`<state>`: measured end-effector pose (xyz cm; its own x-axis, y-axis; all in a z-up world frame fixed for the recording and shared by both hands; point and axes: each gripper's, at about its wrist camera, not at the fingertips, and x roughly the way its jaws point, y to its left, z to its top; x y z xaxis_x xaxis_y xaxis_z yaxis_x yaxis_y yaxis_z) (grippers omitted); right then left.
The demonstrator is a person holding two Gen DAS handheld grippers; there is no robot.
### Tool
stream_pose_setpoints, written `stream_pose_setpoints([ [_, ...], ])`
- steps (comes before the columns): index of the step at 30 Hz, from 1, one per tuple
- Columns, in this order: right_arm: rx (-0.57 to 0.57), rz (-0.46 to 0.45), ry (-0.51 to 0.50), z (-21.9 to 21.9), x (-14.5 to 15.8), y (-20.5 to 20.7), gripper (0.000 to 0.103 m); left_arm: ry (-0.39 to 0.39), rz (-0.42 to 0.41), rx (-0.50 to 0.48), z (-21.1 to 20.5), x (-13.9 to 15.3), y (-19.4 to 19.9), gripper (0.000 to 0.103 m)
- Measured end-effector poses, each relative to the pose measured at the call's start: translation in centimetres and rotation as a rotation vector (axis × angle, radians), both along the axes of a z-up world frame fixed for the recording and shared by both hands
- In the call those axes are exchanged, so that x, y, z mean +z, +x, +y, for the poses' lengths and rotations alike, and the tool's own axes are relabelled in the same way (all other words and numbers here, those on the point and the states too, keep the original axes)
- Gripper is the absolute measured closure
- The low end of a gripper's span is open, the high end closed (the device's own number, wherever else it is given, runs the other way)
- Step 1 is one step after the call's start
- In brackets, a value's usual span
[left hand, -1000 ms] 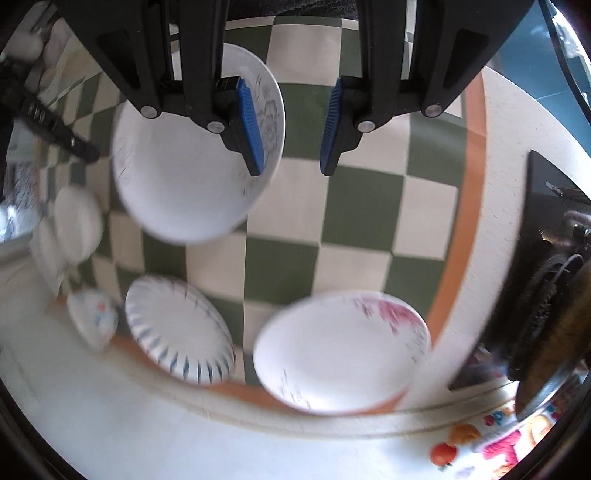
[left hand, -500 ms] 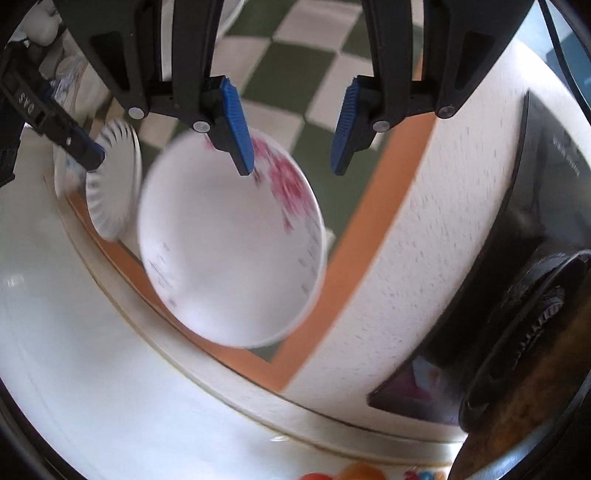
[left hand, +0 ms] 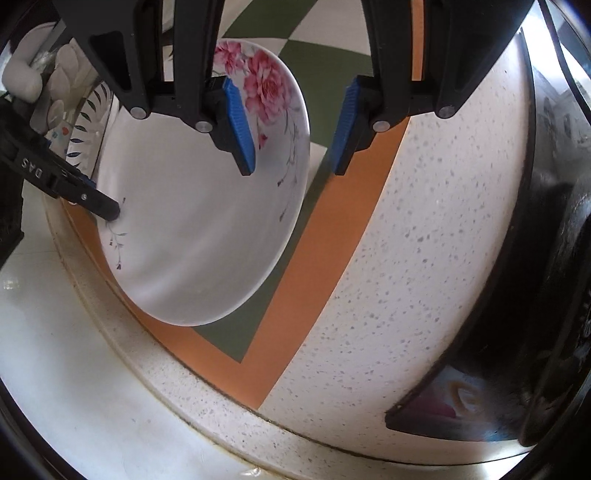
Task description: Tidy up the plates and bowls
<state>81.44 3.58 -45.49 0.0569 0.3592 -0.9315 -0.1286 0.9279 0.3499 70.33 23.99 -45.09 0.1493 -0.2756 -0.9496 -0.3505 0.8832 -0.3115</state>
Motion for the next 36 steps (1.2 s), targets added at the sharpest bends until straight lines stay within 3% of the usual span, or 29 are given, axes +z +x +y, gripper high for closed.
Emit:
stream_pose_setpoints([
  [1,0.003,0.014,0.0,0.2,-0.5,0.4,0.066,-0.001,-0.012,-0.006,0.0,0.1,0.1,0.067],
  [2,0.008,0.027,0.006,0.4,-0.9,0.6,0.07,-0.004,-0.019,-0.014,-0.3,0.4,-0.2,0.076],
  [5,0.029,0.026,0.02,1.0,-1.1,1.0,0.082,0.017,-0.018,-0.031,-0.8,0.5,-0.2,0.079],
  [14,0.019,0.019,0.044,0.0,-0.7,-0.6,0.083,0.035,-0.033,-0.05,-1.2,1.4,-0.5,0.079],
  [24,-0.01,-0.012,0.09,-2.2,3.3,-5.3,0.087,0.063,-0.086,-0.111,-2.4,5.8,-2.9,0.079],
  [36,-0.108,-0.076,0.132,-11.5,10.1,-15.2,0.087,0.035,-0.128,-0.244,-10.5,10.8,-9.9,0.079],
])
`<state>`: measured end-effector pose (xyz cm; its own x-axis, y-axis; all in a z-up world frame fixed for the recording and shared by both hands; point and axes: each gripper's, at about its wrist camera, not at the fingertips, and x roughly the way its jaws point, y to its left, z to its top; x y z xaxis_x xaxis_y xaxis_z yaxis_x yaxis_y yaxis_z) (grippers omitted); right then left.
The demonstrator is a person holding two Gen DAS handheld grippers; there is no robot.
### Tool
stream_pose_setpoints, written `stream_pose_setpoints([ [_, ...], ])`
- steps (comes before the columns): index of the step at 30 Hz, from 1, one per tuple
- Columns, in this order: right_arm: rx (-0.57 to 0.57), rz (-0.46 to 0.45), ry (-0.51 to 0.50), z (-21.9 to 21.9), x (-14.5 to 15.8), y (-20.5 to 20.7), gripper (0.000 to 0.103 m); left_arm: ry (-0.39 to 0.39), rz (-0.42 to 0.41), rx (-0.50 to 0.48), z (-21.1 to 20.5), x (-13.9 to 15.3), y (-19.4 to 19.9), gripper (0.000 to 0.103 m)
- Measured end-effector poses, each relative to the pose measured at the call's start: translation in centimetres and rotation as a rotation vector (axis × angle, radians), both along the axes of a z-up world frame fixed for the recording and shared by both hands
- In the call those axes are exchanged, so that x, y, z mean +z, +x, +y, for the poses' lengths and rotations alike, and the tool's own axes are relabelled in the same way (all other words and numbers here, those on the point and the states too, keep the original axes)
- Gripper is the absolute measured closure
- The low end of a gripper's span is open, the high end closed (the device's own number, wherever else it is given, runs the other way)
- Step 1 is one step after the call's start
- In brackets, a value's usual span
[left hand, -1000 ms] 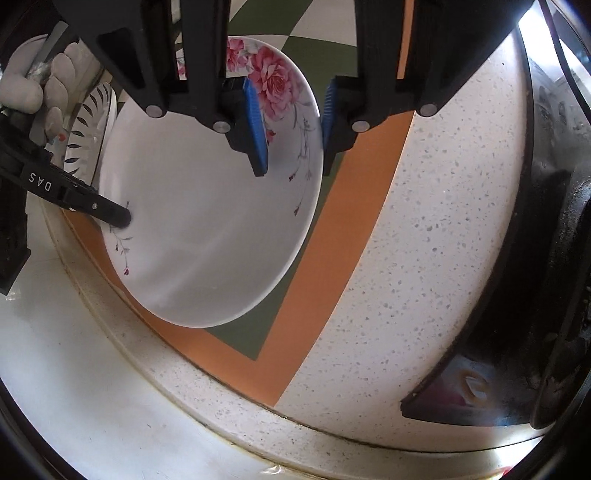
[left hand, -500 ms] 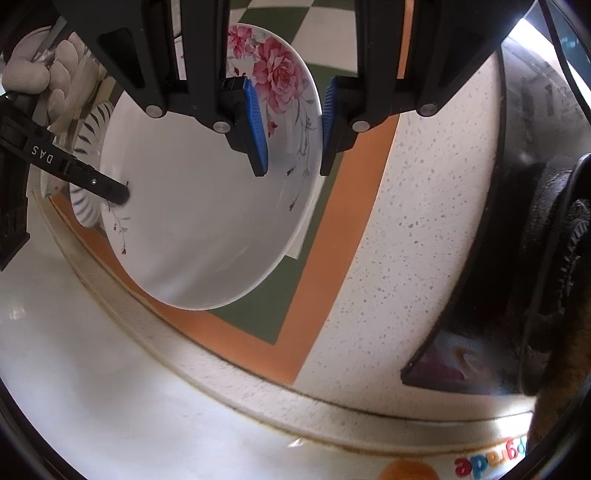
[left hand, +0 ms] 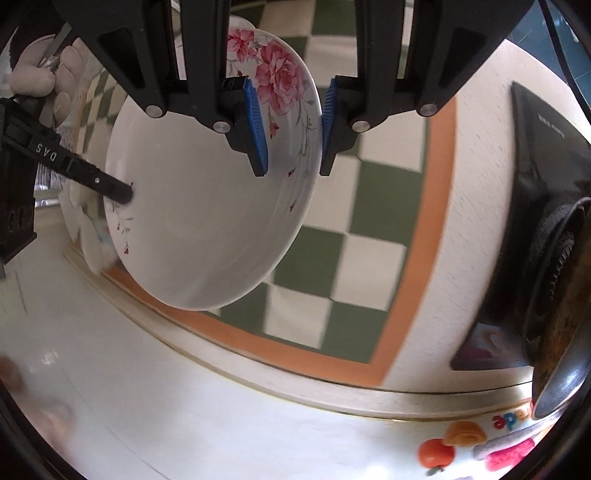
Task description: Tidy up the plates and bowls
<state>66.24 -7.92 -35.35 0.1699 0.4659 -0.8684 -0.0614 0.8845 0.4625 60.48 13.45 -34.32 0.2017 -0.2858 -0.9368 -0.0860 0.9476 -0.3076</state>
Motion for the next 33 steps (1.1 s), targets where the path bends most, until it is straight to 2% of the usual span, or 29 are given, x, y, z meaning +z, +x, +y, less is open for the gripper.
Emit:
stream_pose_setpoints([
  [6,-0.026,0.012,-0.01,-5.1,0.5,-6.4,0.087,-0.021,0.018,-0.068,-4.5,-0.6,-3.3,0.079],
  [15,-0.081,0.091,-0.015,-10.4,-3.5,-13.4,0.087,0.004,0.108,-0.166,-9.3,-3.8,-6.8,0.079],
  [19,-0.087,0.114,-0.029,-11.3,-5.2,-14.9,0.087,0.039,0.15,-0.198,-10.5,-5.7,-7.4,0.079],
  [25,-0.084,0.132,-0.066,-11.8,-6.9,-16.0,0.087,0.096,0.175,-0.243,-11.9,-6.8,-8.0,0.079],
  [33,-0.064,0.128,-0.093,-11.4,-7.1,-15.9,0.087,0.109,0.215,-0.235,-12.4,-7.9,-7.9,0.077],
])
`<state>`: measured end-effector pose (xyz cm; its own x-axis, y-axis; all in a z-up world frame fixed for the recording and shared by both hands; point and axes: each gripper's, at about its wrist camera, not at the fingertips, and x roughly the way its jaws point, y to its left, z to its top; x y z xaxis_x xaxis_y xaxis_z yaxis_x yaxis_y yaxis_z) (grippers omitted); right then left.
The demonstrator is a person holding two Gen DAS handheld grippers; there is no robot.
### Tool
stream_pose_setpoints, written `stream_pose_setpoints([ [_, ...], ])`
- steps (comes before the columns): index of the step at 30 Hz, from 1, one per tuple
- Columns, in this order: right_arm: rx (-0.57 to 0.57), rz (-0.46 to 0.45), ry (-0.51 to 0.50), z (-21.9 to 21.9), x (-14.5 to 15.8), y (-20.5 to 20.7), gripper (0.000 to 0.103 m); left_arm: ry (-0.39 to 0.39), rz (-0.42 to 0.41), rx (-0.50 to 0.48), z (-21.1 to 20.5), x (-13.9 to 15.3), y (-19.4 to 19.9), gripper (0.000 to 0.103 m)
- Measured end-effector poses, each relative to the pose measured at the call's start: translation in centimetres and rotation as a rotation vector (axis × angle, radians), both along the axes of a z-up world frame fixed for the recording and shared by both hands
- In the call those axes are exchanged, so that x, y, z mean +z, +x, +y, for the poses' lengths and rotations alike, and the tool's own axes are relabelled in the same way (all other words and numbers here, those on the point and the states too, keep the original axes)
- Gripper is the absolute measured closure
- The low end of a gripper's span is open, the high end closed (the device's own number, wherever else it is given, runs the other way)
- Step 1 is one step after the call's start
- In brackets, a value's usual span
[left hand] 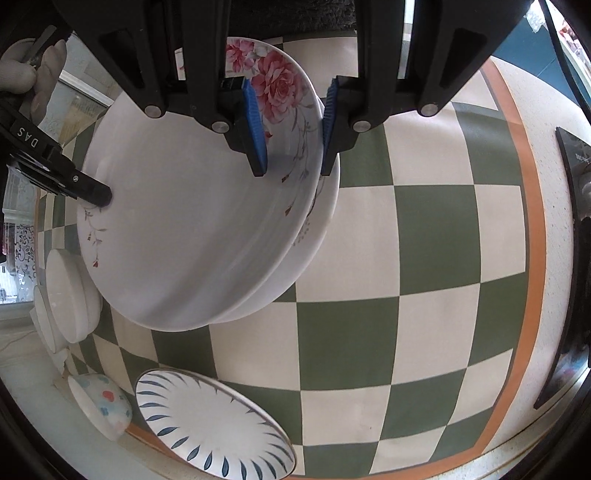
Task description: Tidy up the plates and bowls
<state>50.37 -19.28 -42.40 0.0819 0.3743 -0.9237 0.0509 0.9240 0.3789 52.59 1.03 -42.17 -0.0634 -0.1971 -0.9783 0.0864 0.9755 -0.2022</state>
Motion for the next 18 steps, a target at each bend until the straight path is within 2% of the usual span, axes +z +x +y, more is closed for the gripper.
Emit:
stream_pose_setpoints([
  [7,0.011,0.028,0.001,0.2,-0.1,0.4,0.086,0.004,0.022,0.01,0.0,-0.1,0.4,0.077],
  [14,0.009,0.075,0.003,0.5,-0.4,1.5,0.084,-0.039,0.084,0.072,1.1,-0.8,1.0,0.077],
  [18,0.006,0.107,0.003,0.5,-0.5,1.9,0.084,-0.039,0.091,0.075,1.1,-0.9,1.1,0.077],
])
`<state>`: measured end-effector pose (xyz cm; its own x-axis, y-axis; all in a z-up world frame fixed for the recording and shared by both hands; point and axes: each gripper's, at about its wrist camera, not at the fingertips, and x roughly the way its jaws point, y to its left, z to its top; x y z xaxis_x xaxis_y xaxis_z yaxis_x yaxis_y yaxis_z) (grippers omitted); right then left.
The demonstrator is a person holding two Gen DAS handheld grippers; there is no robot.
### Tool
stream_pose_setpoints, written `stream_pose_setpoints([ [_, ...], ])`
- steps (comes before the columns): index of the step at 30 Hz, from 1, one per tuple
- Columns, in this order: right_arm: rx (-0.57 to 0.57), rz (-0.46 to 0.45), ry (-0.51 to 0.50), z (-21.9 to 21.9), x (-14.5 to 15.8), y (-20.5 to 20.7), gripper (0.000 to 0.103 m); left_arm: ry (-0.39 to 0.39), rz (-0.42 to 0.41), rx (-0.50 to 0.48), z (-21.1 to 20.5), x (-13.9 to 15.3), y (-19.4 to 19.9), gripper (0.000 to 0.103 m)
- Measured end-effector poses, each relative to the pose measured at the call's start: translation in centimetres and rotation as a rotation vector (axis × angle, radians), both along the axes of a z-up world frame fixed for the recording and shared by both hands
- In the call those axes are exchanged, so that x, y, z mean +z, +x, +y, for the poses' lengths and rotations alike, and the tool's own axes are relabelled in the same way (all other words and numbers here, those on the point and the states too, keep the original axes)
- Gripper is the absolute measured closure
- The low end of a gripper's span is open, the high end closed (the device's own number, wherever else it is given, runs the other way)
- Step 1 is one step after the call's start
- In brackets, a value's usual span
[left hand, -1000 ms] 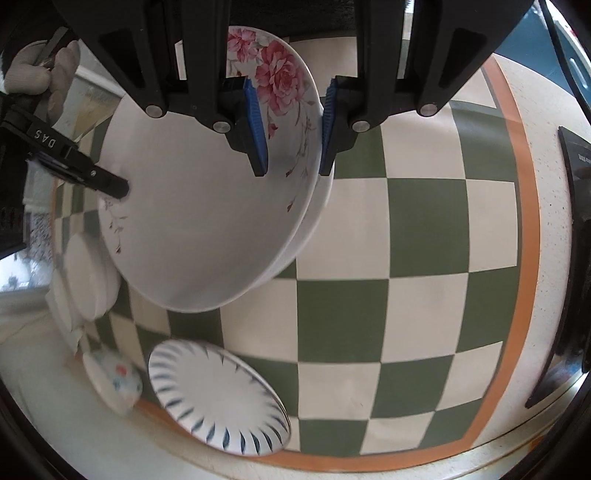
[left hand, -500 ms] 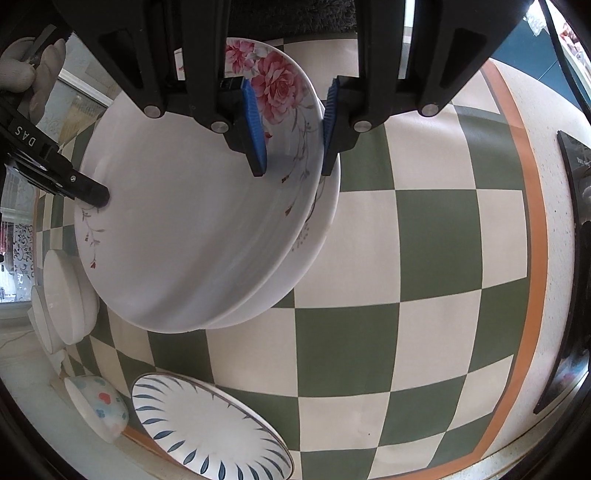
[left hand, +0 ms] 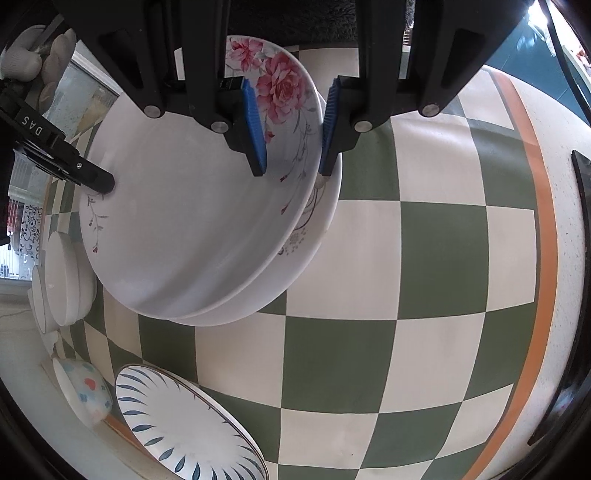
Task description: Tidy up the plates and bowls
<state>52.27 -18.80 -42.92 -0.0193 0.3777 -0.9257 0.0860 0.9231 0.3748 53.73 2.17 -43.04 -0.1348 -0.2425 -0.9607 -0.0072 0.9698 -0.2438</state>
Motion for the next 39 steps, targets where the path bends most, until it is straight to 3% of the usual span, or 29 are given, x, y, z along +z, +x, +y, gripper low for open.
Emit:
stream_pose_setpoints([
  [13,0.014,0.037,-0.049,0.0,0.2,0.2,0.083,0.043,-0.017,-0.031,-0.8,1.8,0.1,0.077],
  [15,0.003,0.038,-0.037,-0.4,0.5,0.2,0.083,0.002,-0.021,-0.007,-0.4,3.2,0.0,0.077],
  [21,-0.069,-0.045,0.028,-1.7,4.8,1.6,0.083,-0.036,-0.162,0.027,-0.6,9.3,2.6,0.075],
  [24,-0.093,-0.129,0.047,-1.7,8.0,4.0,0.082,-0.026,-0.213,0.032,-0.7,10.2,6.0,0.07],
  [29,-0.118,-0.209,0.001,-1.6,10.0,10.5,0.075,-0.018,-0.211,0.068,0.5,7.9,12.2,0.07],
  [39,-0.14,-0.112,-0.122,-1.6,2.9,20.2,0.075,-0.01,-0.094,0.043,-0.4,0.8,19.7,0.07],
])
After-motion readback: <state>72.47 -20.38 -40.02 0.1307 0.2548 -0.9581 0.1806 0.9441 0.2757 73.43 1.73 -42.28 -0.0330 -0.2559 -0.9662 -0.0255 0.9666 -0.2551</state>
